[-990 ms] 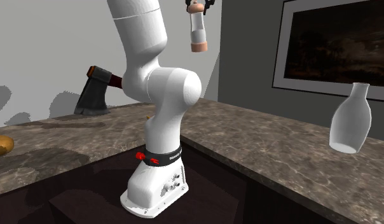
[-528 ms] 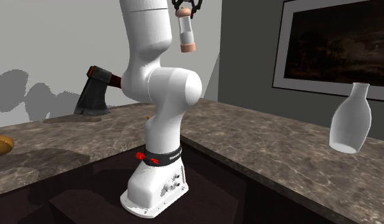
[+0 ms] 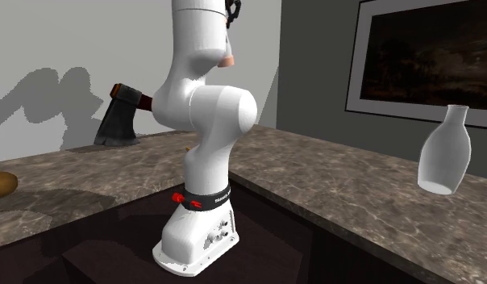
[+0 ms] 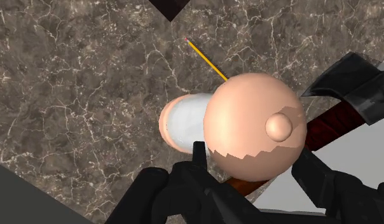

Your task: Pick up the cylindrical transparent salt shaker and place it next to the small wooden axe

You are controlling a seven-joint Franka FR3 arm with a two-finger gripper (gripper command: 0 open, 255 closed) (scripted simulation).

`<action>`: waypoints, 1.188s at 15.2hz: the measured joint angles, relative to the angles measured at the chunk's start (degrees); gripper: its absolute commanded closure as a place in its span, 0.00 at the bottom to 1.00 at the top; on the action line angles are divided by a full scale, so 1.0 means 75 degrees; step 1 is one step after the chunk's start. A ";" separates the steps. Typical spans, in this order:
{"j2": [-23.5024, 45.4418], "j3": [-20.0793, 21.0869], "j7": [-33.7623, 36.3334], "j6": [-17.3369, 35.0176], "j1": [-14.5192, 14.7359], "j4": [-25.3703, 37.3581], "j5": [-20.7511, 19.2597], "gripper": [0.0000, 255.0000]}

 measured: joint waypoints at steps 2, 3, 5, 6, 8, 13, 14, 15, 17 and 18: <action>0.0214 0.0076 0.0150 0.0024 0.0087 0.0212 -0.0043 1.00; 0.0169 0.0079 0.0144 0.0124 0.0091 0.0070 -0.0038 1.00; 0.0023 0.0079 0.0109 0.0354 0.0090 -0.0302 -0.0019 1.00; -0.0044 0.0072 0.0068 0.0485 0.0081 -0.0502 -0.0014 1.00; -0.0220 0.0059 -0.0006 0.0763 0.0067 -0.0960 0.0009 1.00; -0.0608 0.0023 -0.0202 0.1383 0.0033 -0.1981 0.0059 1.00; -0.0638 0.0016 -0.0237 0.1479 0.0027 -0.2109 0.0059 1.00; -0.0706 0.0016 -0.0267 0.1624 0.0027 -0.2326 0.0068 1.00; -0.0801 0.0013 -0.0319 0.1833 0.0025 -0.2631 0.0080 1.00; -0.0855 0.0009 -0.0350 0.1944 0.0022 -0.2798 0.0089 1.00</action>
